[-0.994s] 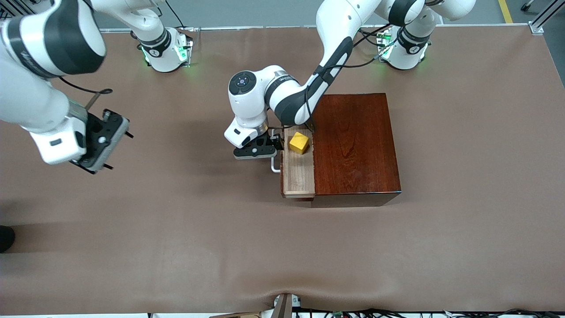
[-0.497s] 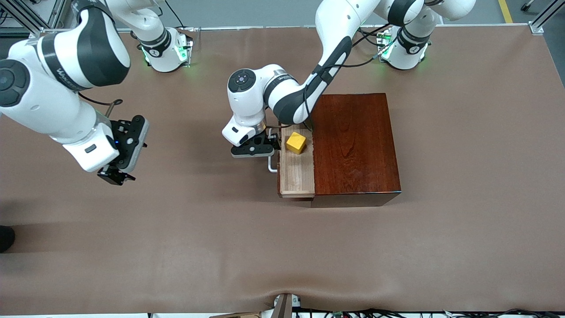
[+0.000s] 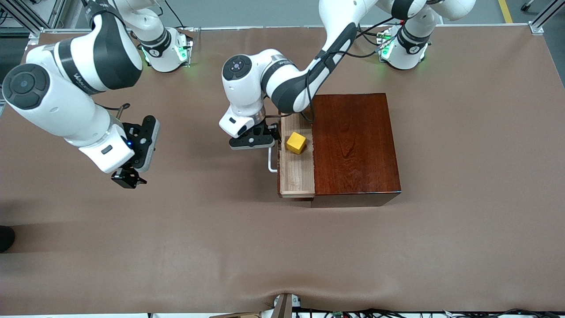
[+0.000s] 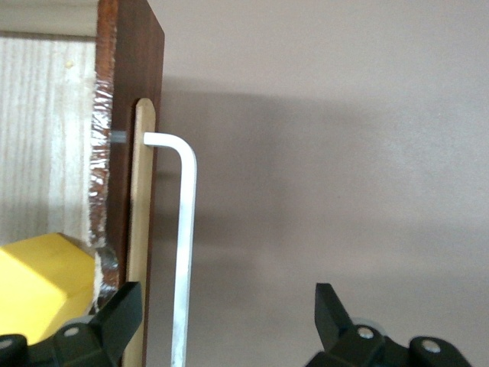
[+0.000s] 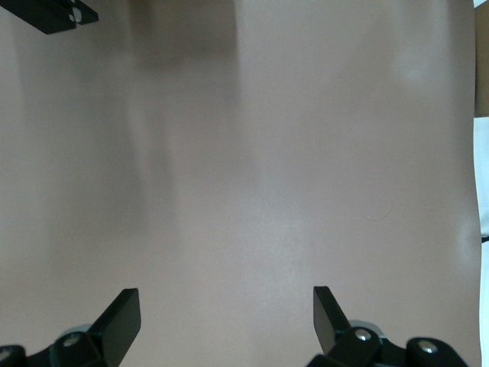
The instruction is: Open drawer, take yellow block, close drawer
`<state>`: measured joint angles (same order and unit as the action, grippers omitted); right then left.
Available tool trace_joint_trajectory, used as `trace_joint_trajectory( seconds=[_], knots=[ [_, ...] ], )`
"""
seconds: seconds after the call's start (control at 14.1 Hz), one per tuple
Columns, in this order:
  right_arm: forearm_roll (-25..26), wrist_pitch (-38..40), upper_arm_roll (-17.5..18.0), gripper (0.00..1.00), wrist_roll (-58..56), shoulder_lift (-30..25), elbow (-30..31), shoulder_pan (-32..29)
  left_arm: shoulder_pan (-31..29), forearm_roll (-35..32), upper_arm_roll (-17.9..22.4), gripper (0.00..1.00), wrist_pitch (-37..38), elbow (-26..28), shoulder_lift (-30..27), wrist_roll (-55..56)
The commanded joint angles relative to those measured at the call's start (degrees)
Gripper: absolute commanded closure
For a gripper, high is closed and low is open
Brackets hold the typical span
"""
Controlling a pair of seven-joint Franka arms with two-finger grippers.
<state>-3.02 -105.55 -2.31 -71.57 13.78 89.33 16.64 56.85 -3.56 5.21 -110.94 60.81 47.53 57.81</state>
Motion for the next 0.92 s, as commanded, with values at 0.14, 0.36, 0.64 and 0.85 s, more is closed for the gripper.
trace_joint_trajectory(
  seconds=[0.14, 0.36, 0.64, 0.85],
  knots=[
    [-0.7, 0.0, -0.3, 0.00, -1.1, 0.9, -0.9, 1.6, -2.1, 0.3, 1.4, 0.00, 9.2, 0.9, -10.0, 0.5],
    [-0.6, 0.0, -0.3, 0.00, -0.9, 2.2, -1.9, 3.0, -7.4, -0.3, 1.5, 0.00, 19.8, 1.9, -17.9, -0.4],
    [-0.8, 0.6, -0.3, 0.00, 0.0, 5.9, -7.1, 7.2, -15.3, -1.4, 1.6, 0.00, 24.2, 4.6, -24.7, -4.6],
    [-4.4, 1.1, -0.4, 0.00, 3.7, 8.7, -9.7, 12.2, -22.4, -1.5, 1.3, 0.00, 24.6, 9.1, -30.5, -10.7]
  ],
)
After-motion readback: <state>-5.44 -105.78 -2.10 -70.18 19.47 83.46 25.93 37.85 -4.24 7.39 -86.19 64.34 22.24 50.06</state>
